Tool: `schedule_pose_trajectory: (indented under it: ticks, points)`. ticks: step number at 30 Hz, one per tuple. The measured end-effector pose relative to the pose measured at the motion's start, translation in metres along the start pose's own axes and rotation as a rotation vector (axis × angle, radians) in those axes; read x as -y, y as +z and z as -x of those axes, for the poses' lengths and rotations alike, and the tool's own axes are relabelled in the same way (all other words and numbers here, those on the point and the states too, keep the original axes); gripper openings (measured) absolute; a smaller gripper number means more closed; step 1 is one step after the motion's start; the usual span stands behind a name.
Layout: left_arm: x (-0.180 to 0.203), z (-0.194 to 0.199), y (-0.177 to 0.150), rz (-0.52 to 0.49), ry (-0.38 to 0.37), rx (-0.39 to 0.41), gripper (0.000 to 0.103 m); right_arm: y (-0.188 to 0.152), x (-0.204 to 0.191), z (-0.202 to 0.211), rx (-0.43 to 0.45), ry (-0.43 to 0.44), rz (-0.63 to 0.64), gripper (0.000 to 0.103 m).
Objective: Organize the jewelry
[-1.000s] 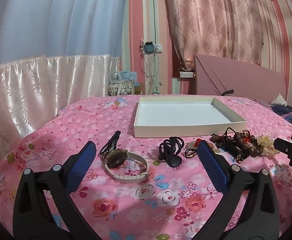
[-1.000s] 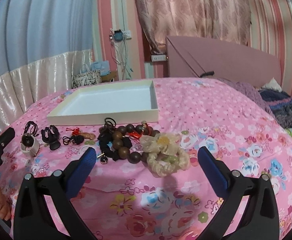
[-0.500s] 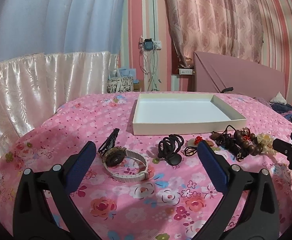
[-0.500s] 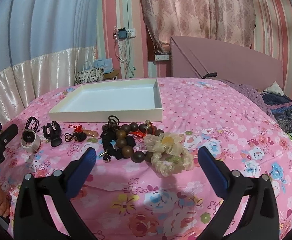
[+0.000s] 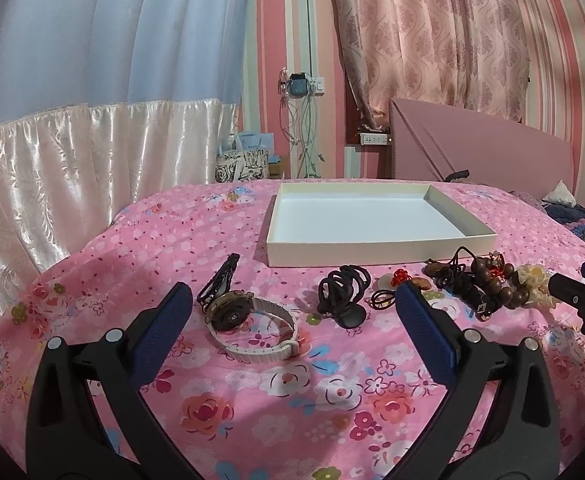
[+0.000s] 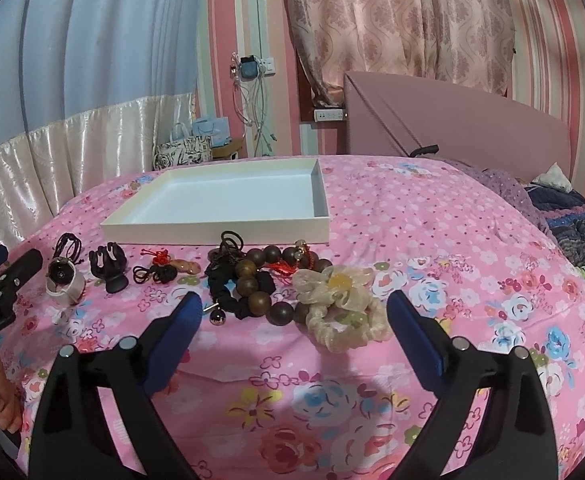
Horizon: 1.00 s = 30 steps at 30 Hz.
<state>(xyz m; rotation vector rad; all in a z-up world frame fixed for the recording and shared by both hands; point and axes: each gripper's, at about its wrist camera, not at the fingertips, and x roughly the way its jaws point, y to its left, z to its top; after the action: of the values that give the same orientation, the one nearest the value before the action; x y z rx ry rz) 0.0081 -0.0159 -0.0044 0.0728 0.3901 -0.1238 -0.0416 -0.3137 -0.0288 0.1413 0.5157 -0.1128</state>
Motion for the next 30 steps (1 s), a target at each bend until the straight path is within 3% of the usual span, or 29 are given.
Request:
schedule_pose_trajectory:
  ticks: [9,12,16,22,23,25,26,27,30]
  points:
    - [0.001,-0.002,0.001,-0.004,0.000,-0.009,0.100,0.006,0.014,-0.013,-0.055,0.041,-0.045,0.093]
    - [0.001,-0.003,0.001,-0.005,-0.001,-0.018,0.100,0.014,0.029,-0.029,-0.084,0.007,-0.011,0.093]
    - [0.004,-0.006,0.001,-0.019,0.000,-0.025,0.100,0.017,0.044,-0.054,-0.165,0.051,-0.016,0.083]
    - [0.009,-0.026,0.003,-0.040,-0.002,-0.118,0.100,0.018,0.048,-0.077,-0.232,0.048,-0.012,0.080]
    - [0.011,-0.032,0.003,-0.040,-0.020,-0.146,0.100,0.018,0.049,-0.081,-0.241,0.045,-0.010,0.077]
    - [0.013,-0.046,0.004,-0.025,-0.046,-0.200,0.100,0.016,0.051,-0.088,-0.266,0.060,-0.018,0.054]
    - [0.013,-0.051,0.005,-0.008,-0.062,-0.216,0.100,0.015,0.052,-0.090,-0.275,0.070,-0.023,0.052]
    - [0.014,-0.055,0.005,-0.001,-0.071,-0.225,0.100,0.015,0.054,-0.091,-0.276,0.076,-0.032,0.041]
    - [0.020,-0.064,0.008,0.011,-0.083,-0.237,0.100,0.014,0.055,-0.090,-0.272,0.083,-0.042,0.034]
